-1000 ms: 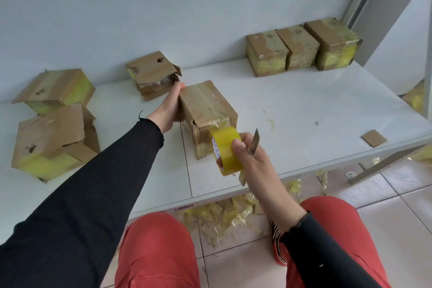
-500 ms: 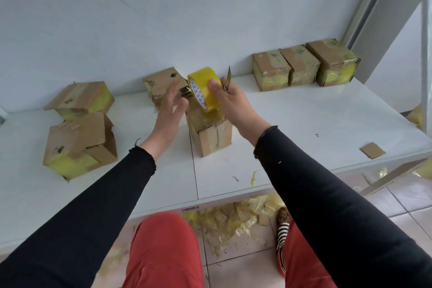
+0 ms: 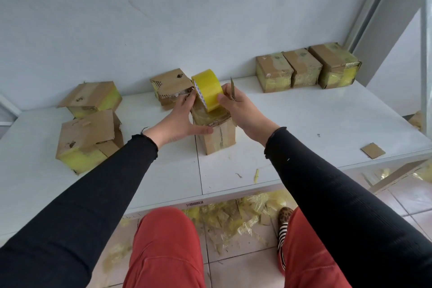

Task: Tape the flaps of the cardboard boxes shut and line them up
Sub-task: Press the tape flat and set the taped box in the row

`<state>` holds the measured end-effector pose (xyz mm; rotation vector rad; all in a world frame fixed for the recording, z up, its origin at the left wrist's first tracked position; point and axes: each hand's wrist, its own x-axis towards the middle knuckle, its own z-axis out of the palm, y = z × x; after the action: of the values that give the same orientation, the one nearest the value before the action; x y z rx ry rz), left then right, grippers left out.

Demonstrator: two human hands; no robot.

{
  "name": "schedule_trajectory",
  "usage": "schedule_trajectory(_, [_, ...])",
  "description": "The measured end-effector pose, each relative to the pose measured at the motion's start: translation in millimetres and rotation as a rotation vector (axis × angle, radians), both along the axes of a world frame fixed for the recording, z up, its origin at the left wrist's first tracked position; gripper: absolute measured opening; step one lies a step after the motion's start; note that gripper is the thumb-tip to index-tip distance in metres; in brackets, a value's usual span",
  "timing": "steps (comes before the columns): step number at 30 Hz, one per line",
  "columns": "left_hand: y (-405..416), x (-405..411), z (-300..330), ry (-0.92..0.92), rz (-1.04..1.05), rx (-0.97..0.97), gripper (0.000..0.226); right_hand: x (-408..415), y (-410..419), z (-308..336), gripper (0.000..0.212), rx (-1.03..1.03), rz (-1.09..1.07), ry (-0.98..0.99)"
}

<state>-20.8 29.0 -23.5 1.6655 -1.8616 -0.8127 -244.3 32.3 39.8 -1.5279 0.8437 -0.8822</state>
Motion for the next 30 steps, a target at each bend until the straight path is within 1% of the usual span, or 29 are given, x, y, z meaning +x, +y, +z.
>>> schedule_trajectory(3, [2.2, -5.7, 2.6, -0.038, 0.051, -0.021, 0.134, -1.2, 15.0, 2.7, 0.025, -0.09, -0.078, 0.029])
schedule_trajectory(5, [4.5, -8.7, -0.5, -0.026, 0.063, -0.064, 0.126, -8.7, 28.0, 0.5, 0.029, -0.112, -0.149, 0.018])
schedule_trajectory(7, [5.9, -8.8, -4.3, 0.0, 0.074, -0.099, 0.122, -19.4, 40.8, -5.1, 0.029, -0.117, -0.199, 0.045])
schedule_trajectory(11, [4.0, -4.8, -6.1, -0.022, 0.074, -0.072, 0.124, -37.8, 62.5, -38.8, 0.031, -0.078, -0.256, 0.299])
schedule_trajectory(14, [3.2, -5.7, -7.7, -0.03, 0.061, -0.061, 0.121, -45.5, 66.6, -64.6, 0.034, 0.004, -0.273, 0.397])
schedule_trajectory(16, [1.8, -5.9, -7.4, -0.034, 0.063, -0.049, 0.12, -41.6, 61.1, -71.9, 0.036, 0.008, -0.265, 0.482])
schedule_trajectory(19, [-1.6, -3.4, -1.1, -0.043, 0.018, 0.032, 0.127, -32.8, 49.8, -80.3, 0.036, 0.056, -0.244, 0.555])
schedule_trajectory(22, [-1.3, -1.4, 4.9, -0.097, -0.037, 0.102, 0.138, -29.8, 40.0, -87.1, 0.031, 0.178, -0.223, 0.523])
schedule_trajectory(24, [0.0, -3.2, 4.7, -0.097, -0.014, 0.089, 0.137, -27.6, 38.7, -86.8, 0.031, 0.194, -0.216, 0.504])
schedule_trajectory(26, [-1.1, -7.3, 7.1, -0.048, 0.027, 0.062, 0.13, -27.8, 42.5, -82.3, 0.031, 0.223, -0.207, 0.406])
schedule_trajectory(28, [-4.5, -8.5, 16.3, 0.016, 0.077, 0.065, 0.125, -33.8, 47.2, -73.6, 0.032, 0.214, -0.207, 0.258])
schedule_trajectory(29, [-6.9, -6.2, 22.4, 0.069, 0.111, 0.086, 0.121, -38.4, 48.6, -67.1, 0.034, 0.182, -0.208, 0.188])
schedule_trajectory(30, [-9.1, -2.0, 27.8, 0.161, 0.145, 0.128, 0.116, -42.9, 49.4, -60.5, 0.037, 0.14, -0.198, 0.119])
